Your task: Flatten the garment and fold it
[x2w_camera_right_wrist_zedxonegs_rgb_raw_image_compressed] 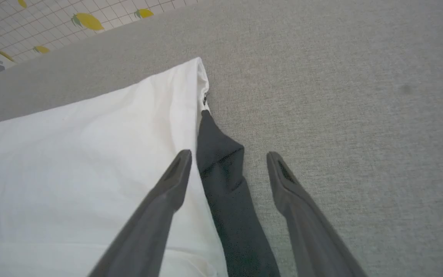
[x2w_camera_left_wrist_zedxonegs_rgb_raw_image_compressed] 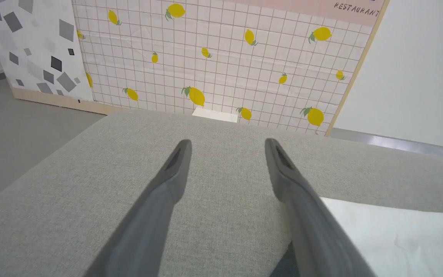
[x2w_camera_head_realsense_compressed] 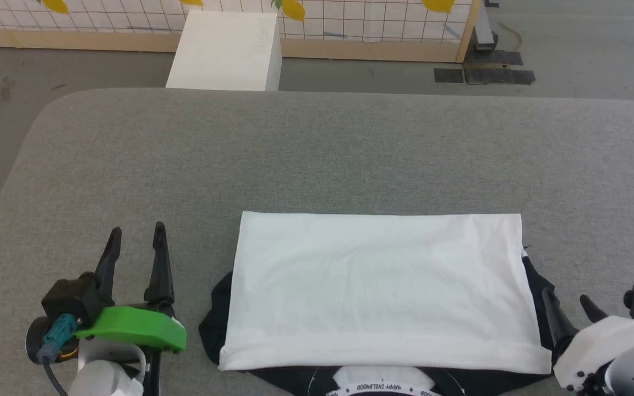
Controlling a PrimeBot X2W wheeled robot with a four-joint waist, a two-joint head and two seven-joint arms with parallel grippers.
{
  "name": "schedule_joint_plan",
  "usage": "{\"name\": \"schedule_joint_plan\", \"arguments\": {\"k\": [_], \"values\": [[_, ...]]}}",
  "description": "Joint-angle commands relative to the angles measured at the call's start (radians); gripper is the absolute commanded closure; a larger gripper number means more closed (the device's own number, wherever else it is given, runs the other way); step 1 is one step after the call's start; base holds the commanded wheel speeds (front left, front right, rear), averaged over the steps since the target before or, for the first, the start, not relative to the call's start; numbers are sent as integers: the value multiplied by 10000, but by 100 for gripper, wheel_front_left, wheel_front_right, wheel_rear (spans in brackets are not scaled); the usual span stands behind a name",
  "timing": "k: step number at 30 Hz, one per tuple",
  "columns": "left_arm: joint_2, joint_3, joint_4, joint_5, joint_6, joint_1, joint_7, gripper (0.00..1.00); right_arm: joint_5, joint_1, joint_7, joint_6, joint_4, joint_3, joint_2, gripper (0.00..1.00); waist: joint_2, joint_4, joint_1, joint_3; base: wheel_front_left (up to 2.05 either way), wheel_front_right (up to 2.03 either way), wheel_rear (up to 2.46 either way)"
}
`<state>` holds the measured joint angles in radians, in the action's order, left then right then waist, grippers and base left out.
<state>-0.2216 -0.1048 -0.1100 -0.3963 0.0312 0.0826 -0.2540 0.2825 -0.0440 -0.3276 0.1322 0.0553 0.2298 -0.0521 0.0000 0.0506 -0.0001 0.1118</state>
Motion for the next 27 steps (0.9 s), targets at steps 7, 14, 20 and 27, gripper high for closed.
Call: {"name": "schedule_joint_plan", "arguments": {"k": [7, 14, 20, 27], "values": [[649, 609, 126, 983, -478, 232, -76, 0, 137, 937, -1016, -15, 1547, -54, 16, 0, 0, 84, 1, 68, 0, 0, 0], [980, 912, -114, 1383, -885, 244, -77, 0, 199, 1337, -2149, -15, 2695, -161, 17, 0, 0, 119, 1, 50, 0, 0, 0], [1155, 1080, -202, 1571, -1077, 203, -77, 0, 890, 1332, -2881, -15, 2917, -834, 17, 84, 0, 121, 1, 48, 0, 0, 0], [1270, 1221, -224, 1728, -1218, 224, -77, 0, 672, 1211, -2205, -15, 2307, -339, 18, 100, 0, 77, 1, 124, 0, 0, 0]]}}
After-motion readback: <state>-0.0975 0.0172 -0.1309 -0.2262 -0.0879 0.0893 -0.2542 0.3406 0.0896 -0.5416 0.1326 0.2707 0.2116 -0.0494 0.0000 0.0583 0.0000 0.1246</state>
